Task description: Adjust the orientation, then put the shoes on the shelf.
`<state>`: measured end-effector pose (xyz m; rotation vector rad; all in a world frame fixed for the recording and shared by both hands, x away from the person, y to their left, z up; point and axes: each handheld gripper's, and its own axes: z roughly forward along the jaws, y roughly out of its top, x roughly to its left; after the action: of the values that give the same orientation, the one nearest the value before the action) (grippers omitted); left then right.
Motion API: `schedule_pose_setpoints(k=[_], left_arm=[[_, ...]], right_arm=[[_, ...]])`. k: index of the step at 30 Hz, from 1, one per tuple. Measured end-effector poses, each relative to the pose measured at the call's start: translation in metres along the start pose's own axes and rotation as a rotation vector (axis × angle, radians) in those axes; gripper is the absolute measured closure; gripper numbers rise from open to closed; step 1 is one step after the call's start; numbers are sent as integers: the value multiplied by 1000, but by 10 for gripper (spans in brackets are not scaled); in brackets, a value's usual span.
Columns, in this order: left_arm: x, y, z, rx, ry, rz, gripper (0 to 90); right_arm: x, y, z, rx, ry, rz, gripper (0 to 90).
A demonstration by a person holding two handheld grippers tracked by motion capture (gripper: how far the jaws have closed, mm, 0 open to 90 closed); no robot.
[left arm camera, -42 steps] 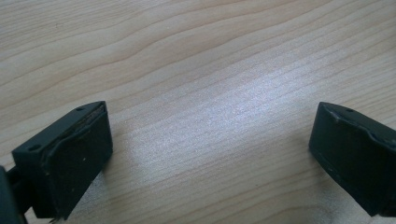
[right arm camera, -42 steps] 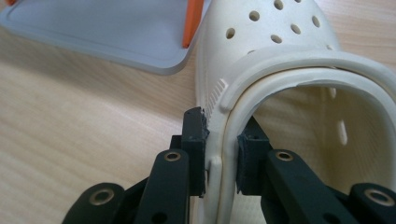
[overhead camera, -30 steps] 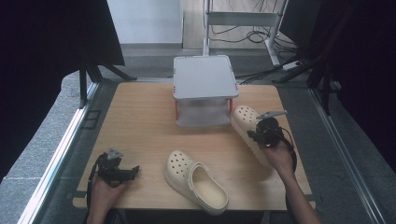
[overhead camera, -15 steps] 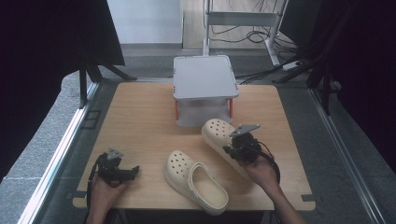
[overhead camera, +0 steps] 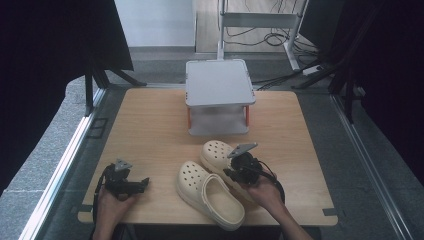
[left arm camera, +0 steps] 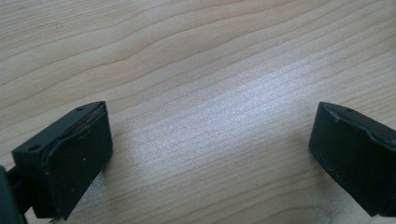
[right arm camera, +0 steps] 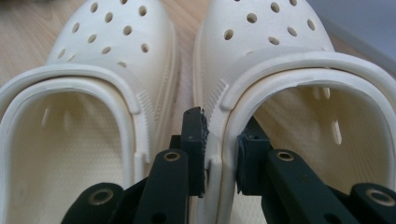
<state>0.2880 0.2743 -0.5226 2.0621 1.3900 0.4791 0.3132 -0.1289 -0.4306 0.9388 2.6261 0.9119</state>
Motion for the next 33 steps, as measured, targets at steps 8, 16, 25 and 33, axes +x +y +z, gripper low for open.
schedule_pose_setpoints(k=[8,16,25,33], left_arm=[[0,0,0,0,0,0,0],[0,0,0,0,0,0,0],[0,0,0,0,0,-1,0],[0,0,0,0,0,0,0]], right_arm=[[8,-4,13,21,44,-7,761],[-2,-9,7,-8,100,21,633],[-12,-13,-12,-30,151,39,429],[-6,-15,-7,-6,172,-9,242]])
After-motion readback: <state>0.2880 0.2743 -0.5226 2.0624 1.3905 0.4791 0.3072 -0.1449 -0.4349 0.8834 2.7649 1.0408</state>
